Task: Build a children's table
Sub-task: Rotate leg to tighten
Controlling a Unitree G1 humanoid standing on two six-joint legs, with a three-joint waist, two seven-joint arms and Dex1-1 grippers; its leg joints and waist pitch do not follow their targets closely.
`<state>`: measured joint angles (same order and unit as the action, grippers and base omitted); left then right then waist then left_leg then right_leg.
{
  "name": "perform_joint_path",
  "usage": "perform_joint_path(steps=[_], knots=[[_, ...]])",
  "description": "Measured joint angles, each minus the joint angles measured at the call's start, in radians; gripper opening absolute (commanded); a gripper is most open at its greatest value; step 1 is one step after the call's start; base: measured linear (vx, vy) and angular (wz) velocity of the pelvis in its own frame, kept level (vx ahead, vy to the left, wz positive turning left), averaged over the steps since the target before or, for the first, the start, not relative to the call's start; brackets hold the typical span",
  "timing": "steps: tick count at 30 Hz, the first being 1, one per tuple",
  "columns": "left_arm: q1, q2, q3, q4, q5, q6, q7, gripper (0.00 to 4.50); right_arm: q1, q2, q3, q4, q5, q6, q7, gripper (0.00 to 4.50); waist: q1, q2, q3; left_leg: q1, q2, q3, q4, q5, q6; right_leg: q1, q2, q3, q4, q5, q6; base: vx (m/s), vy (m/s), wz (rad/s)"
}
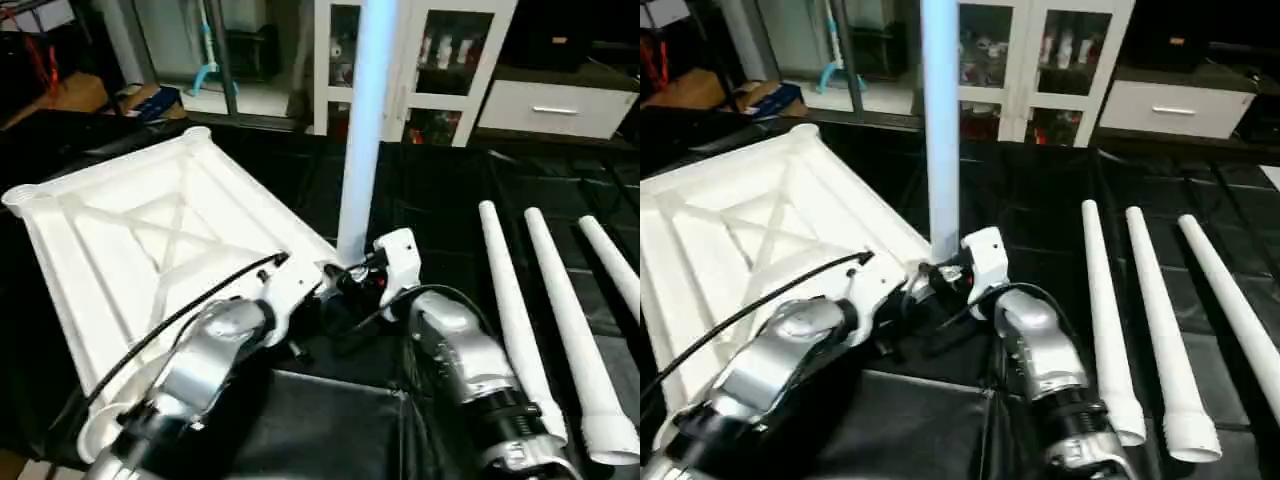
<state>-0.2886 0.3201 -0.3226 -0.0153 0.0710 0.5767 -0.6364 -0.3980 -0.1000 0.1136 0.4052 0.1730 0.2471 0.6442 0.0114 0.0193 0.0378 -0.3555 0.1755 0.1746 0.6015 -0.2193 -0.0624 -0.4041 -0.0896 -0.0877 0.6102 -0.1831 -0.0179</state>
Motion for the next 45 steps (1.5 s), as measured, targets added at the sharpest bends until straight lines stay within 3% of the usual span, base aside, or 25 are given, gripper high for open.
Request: perform_joint_path(steps=[5, 8, 10, 19, 32, 40, 45], knots=[[0.088, 0.1, 0.011, -0.096, -0.063, -0.043, -0.125, 0.0, -0.002, -0.088, 0.035, -0.043, 0.019, -0.026, 0.172, 4.47, 0.002, 0.0, 0.0, -0.001, 0.0, 0.0, 0.0, 0.001, 0.002, 0.0, 0.0, 0.0, -0.001, -0.002, 0.0, 0.0, 0.0, 0.0], [0.117, 0.121, 0.0, -0.137, -0.078, -0.043, -0.17, 0.0, -0.003, -0.11, 0.044, -0.043, 0.021, -0.031, 0.219, 4.47, 0.02, 0.0, 0.0, -0.001, -0.001, 0.001, 0.001, 0.003, 0.005, 0.0, -0.001, 0.0, -0.001, -0.002, 0.0, 0.0, 0.0, 0.0], [0.124, 0.124, 0.0, -0.146, -0.08, -0.043, -0.178, 0.0, -0.003, -0.119, 0.046, -0.043, 0.027, -0.028, 0.242, 4.47, 0.021, 0.0, 0.0, -0.001, -0.001, 0.001, 0.001, 0.002, 0.003, 0.0, -0.001, 0.0, 0.0, -0.002, 0.0, 0.0, 0.0, 0.0], [0.131, 0.141, 0.003, -0.153, -0.088, -0.043, -0.179, 0.0, 0.001, -0.179, 0.064, -0.04, 0.03, -0.021, 0.345, 3.66, 0.021, 0.0, 0.0, -0.001, 0.0, 0.001, 0.001, 0.003, 0.006, 0.001, -0.001, 0.0, 0.0, -0.002, 0.0, 0.0, 0.0, 0.0], [0.132, 0.143, 0.003, -0.153, -0.091, -0.041, -0.179, 0.0, 0.001, -0.178, 0.072, -0.04, 0.034, -0.022, 0.367, 2.64, 0.021, 0.0, 0.0, -0.001, 0.0, 0.001, 0.002, 0.003, 0.006, 0.001, -0.001, 0.0, 0.0, -0.002, 0.0, 0.0, 0.0, 0.0], [0.132, 0.144, 0.004, -0.154, -0.096, -0.035, -0.179, 0.0, 0.004, -0.176, 0.072, -0.04, 0.033, -0.023, 0.365, 2.51, 0.02, 0.0, 0.0, -0.001, 0.0, 0.001, 0.002, 0.003, 0.006, 0.001, -0.001, 0.0, 0.0, -0.002, 0.0, 0.0, 0.0, 0.0], [0.078, 0.09, 0.011, -0.095, -0.077, 0.001, -0.112, 0.0, -0.001, -0.084, 0.042, -0.004, 0.01, -0.036, 0.173, 2.51, 0.012, -0.002, 0.001, 0.003, 0.0, 0.001, 0.002, 0.001, 0.0, 0.002, -0.001, 0.0, 0.002, 0.0, -0.003, 0.0, 0.0, 0.0]])
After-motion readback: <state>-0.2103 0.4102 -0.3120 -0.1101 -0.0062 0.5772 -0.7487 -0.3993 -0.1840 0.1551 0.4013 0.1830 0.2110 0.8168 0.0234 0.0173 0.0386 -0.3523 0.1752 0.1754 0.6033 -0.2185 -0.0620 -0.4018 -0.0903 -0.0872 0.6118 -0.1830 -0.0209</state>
